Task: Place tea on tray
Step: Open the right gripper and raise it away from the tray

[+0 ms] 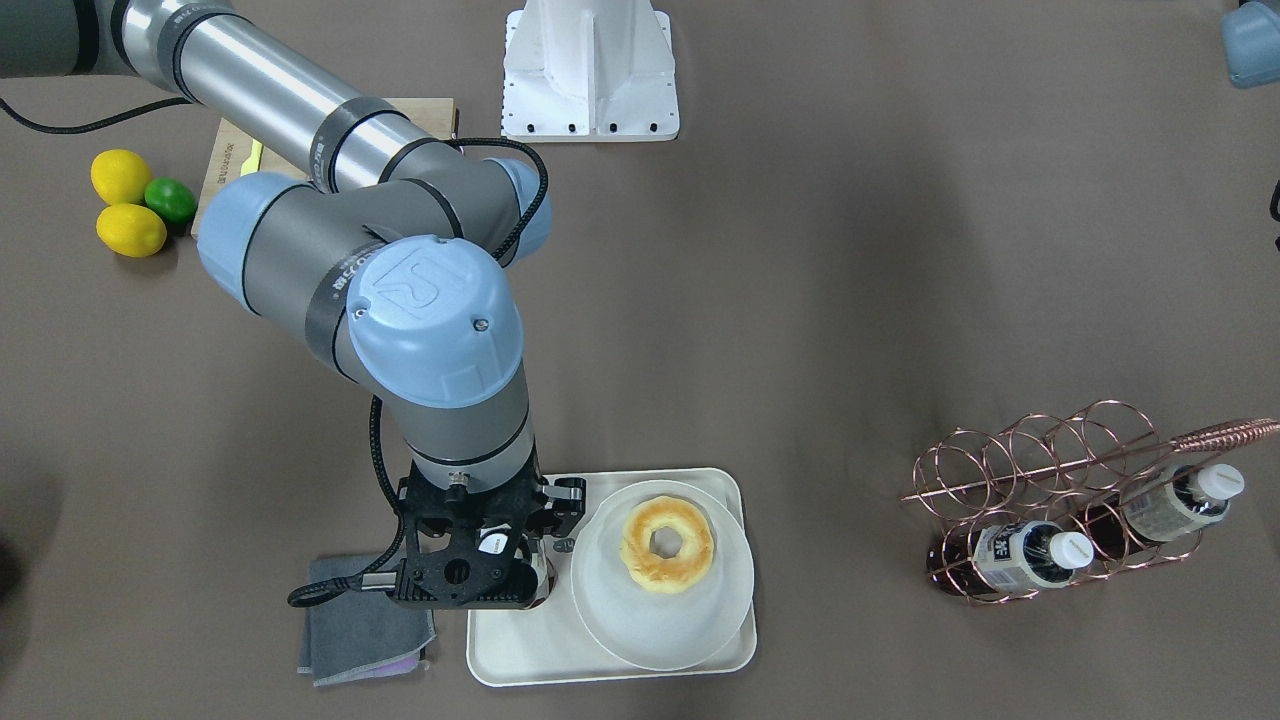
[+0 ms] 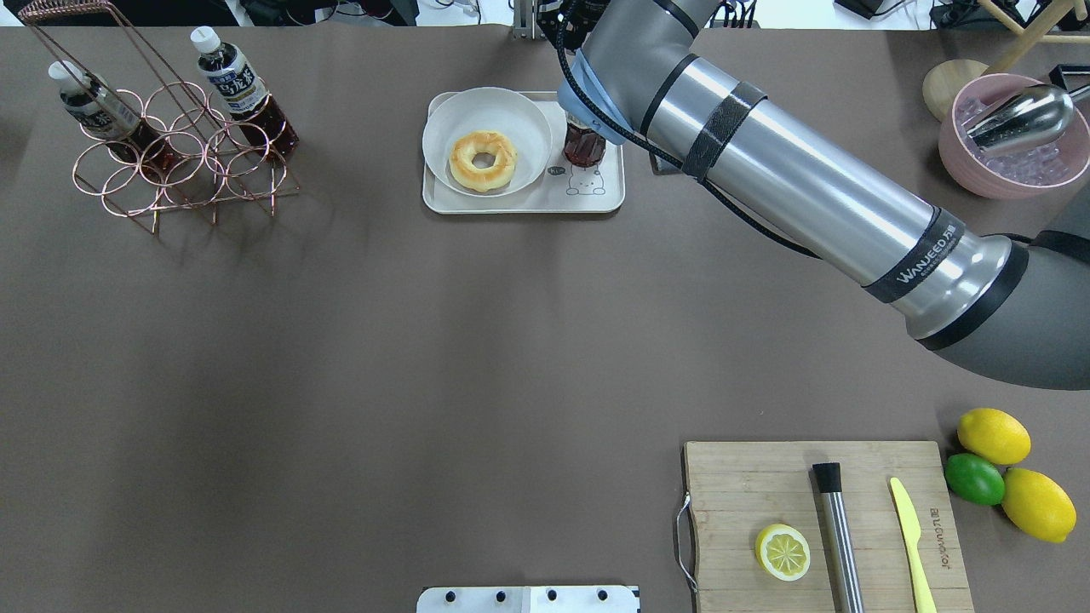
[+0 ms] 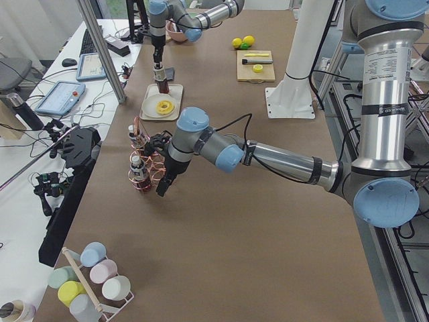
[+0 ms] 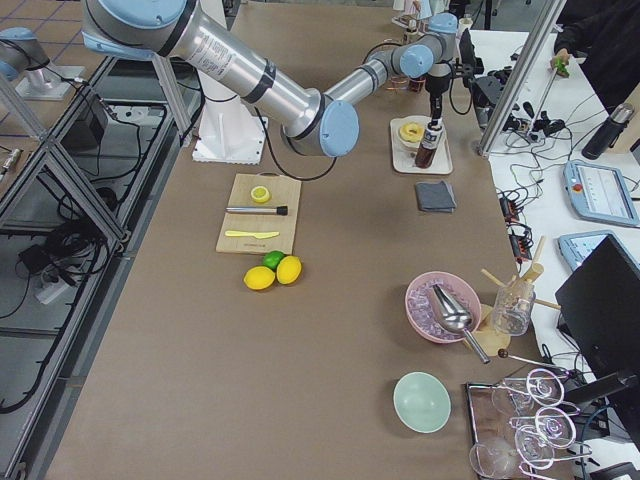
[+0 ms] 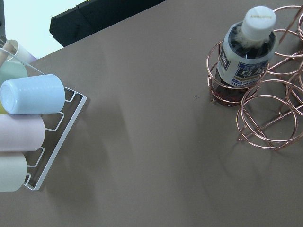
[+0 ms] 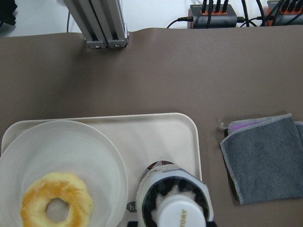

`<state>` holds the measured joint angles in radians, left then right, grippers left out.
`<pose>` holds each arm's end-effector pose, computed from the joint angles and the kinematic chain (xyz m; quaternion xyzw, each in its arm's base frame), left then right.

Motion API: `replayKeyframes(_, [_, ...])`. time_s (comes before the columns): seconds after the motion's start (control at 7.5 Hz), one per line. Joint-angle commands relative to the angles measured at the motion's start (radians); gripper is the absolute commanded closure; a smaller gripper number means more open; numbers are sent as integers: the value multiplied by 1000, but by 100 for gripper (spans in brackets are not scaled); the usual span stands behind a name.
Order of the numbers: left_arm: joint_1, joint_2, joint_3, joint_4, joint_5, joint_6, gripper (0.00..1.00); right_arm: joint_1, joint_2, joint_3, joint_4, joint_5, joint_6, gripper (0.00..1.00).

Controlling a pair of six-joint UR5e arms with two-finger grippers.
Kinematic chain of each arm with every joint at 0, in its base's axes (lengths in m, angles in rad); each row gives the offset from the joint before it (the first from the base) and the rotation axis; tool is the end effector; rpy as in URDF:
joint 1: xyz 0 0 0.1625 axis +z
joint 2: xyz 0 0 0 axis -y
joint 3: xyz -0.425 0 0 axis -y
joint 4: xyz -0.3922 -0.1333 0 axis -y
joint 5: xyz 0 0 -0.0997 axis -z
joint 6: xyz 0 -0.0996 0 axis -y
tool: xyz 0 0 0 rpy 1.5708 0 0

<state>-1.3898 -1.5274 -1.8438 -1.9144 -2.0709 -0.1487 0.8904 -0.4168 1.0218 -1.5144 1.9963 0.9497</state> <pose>0.0049 -0.5020 0.5172 0.2312 0.2791 0.0850 0.9281 -0.4603 -0.7153 0.1218 0.0723 -0.3679 0.0562 0.9253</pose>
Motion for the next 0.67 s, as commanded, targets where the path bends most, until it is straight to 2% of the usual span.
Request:
replayKeyframes(0.0, [0, -3, 5, 0, 0, 0, 2, 2, 1, 29, -4, -5, 3, 0])
replayKeyframes(0.13, [0, -8, 6, 0, 0, 0, 2, 16, -2, 84, -25, 22, 6, 0])
replayKeyframes(0.27, [0, -8, 5, 0, -1, 1, 2, 33, -3, 184, -141, 73, 4, 0])
replayKeyframes(0.53, [-2, -7, 3, 0, -2, 3, 2, 33, -19, 395, -371, 79, 4, 0])
